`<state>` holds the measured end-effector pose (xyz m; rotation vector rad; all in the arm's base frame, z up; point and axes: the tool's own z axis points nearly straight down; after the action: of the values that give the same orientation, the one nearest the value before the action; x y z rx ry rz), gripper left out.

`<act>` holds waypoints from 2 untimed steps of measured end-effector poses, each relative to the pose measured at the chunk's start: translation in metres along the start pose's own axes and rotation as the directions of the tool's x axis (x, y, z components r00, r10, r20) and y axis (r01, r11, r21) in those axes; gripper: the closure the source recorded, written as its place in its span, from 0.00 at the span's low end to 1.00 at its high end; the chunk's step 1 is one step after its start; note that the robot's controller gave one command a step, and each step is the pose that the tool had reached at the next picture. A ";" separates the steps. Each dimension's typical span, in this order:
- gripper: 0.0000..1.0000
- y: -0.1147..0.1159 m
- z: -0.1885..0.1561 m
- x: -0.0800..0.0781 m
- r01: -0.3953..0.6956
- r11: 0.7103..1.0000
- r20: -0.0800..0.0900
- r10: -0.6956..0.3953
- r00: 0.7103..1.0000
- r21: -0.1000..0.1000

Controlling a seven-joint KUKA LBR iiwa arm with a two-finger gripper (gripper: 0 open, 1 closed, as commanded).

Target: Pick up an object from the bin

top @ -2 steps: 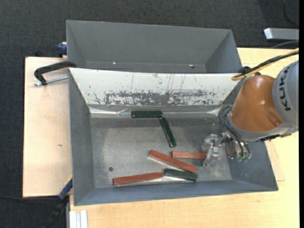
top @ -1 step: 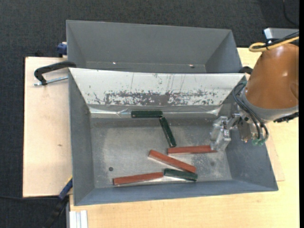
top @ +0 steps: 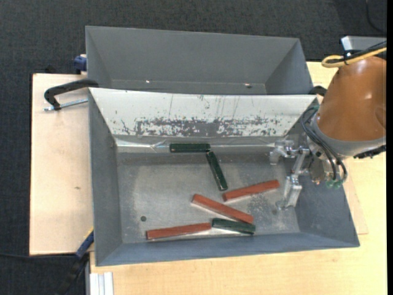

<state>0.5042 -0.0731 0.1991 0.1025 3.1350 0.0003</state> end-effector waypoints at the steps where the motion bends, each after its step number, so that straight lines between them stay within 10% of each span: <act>1: 0.00 0.000 0.000 0.000 0.000 1.000 0.000 0.000 1.000 0.000; 2: 1.00 -0.004 0.128 -0.013 0.112 0.994 -0.004 -0.112 0.994 -0.001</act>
Offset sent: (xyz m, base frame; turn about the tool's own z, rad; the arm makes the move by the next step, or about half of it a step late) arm 0.0133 -0.0059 -0.1279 -0.1114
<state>0.5179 -0.0780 0.0716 -0.0730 3.1398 0.0012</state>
